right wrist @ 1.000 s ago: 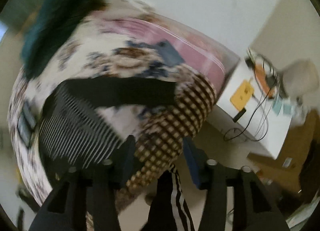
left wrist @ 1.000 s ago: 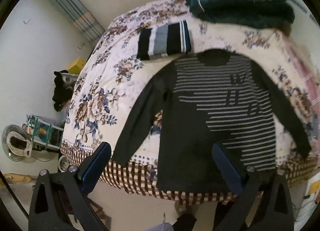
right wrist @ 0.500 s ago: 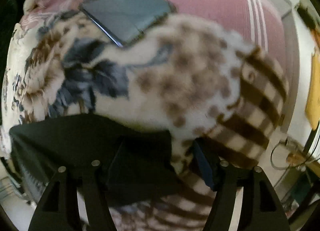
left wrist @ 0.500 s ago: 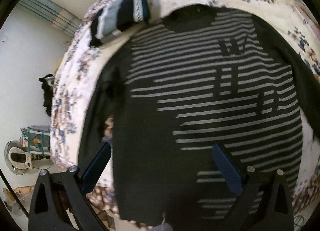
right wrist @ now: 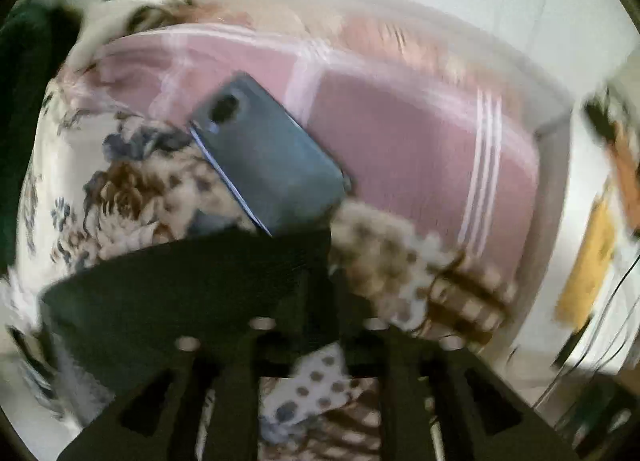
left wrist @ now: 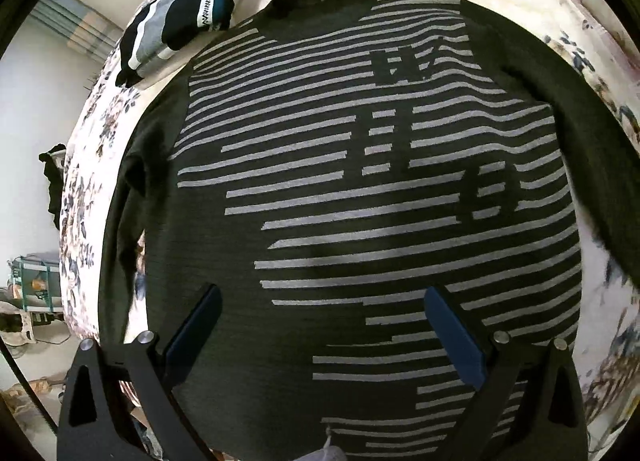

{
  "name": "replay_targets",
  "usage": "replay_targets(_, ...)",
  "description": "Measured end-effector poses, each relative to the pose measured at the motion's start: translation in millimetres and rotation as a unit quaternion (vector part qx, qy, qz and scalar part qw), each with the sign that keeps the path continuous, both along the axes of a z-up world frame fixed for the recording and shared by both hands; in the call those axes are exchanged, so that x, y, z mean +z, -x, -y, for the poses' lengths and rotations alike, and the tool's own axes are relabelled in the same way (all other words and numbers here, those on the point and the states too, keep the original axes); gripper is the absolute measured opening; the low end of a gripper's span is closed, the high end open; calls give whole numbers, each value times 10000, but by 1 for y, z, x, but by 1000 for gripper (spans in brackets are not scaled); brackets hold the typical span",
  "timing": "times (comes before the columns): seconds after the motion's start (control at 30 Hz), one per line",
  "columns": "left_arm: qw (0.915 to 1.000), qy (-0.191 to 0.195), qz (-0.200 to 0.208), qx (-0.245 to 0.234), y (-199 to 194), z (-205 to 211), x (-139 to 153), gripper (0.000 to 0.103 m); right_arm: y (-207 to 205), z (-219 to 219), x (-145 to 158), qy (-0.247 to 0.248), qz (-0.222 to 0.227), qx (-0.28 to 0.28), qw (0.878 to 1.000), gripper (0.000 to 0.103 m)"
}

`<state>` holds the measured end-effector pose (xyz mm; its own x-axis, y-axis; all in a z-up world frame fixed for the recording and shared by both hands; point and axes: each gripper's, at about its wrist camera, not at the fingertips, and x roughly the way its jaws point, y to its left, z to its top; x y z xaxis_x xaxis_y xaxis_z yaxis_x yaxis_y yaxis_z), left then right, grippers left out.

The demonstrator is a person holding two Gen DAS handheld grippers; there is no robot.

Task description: Fold small clothes

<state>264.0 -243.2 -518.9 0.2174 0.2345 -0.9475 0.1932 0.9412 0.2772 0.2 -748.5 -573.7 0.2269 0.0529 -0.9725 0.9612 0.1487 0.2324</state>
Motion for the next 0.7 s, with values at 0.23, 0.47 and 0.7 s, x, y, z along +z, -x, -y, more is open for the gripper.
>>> replay_targets(0.23,9994,-52,-68,322,-3,-31,-18,103,31,-8,-58,-790,834,-1102,9872,60)
replay_targets(0.47,9967,-169,-102,787,-3,-76,-29,103,-11,-25,-52,-271,947,-619,9932,7)
replay_targets(0.7,9949,76,-22,1001,-9,-103,-17,103,-50,2,47,757,1144,-398,9898,6)
